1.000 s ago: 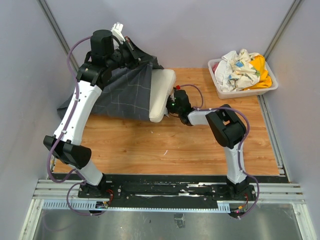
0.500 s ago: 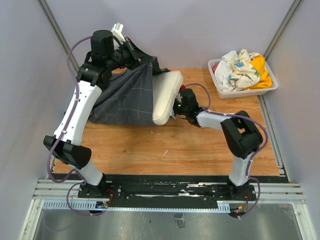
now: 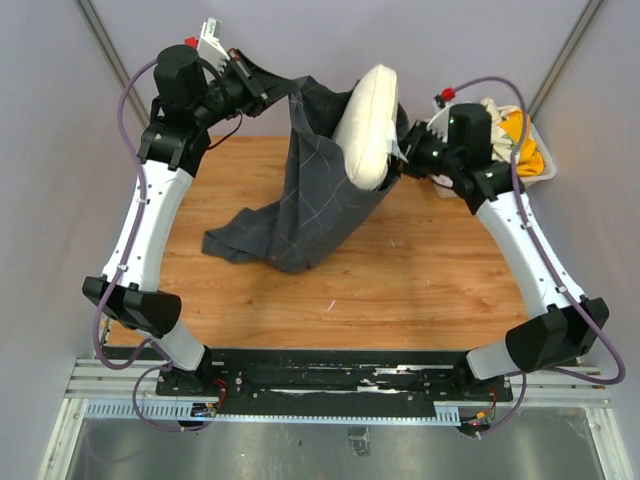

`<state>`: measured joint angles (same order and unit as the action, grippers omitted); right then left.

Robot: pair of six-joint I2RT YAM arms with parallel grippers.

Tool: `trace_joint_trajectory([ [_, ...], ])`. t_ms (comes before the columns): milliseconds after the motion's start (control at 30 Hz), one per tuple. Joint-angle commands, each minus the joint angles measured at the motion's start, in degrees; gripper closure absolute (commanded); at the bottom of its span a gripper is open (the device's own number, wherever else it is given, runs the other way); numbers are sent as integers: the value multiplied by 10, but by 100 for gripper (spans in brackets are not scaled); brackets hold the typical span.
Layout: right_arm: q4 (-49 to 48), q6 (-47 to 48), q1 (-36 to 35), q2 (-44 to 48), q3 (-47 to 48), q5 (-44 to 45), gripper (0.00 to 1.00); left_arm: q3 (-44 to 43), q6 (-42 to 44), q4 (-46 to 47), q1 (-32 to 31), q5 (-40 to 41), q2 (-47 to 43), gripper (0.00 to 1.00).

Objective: Put the pillow into the pillowcase

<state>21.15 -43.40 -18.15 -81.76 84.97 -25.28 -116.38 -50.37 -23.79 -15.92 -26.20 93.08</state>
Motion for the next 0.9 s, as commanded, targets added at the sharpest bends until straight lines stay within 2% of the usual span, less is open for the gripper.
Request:
trace_joint_trajectory([
  [0, 111, 77, 31, -14, 187, -10, 99, -11, -68, 112, 25, -40, -20, 100],
  [167, 158, 69, 69, -67, 349, -36, 100, 54, -163, 260, 59, -69, -42, 100],
  [400, 42, -28, 123, -86, 386, -138, 100, 168, -337, 485, 107, -97, -69, 100],
  [533, -94, -107, 156, -59, 336, -182, 99, 209, -424, 602, 135, -99, -71, 100],
  [667, -233, -211, 180, -47, 298, -226, 100, 207, -508, 703, 146, -90, -55, 100],
  [867, -480, -386, 195, -54, 276, -231, 100, 202, -664, 902, 146, -50, -4, 100],
])
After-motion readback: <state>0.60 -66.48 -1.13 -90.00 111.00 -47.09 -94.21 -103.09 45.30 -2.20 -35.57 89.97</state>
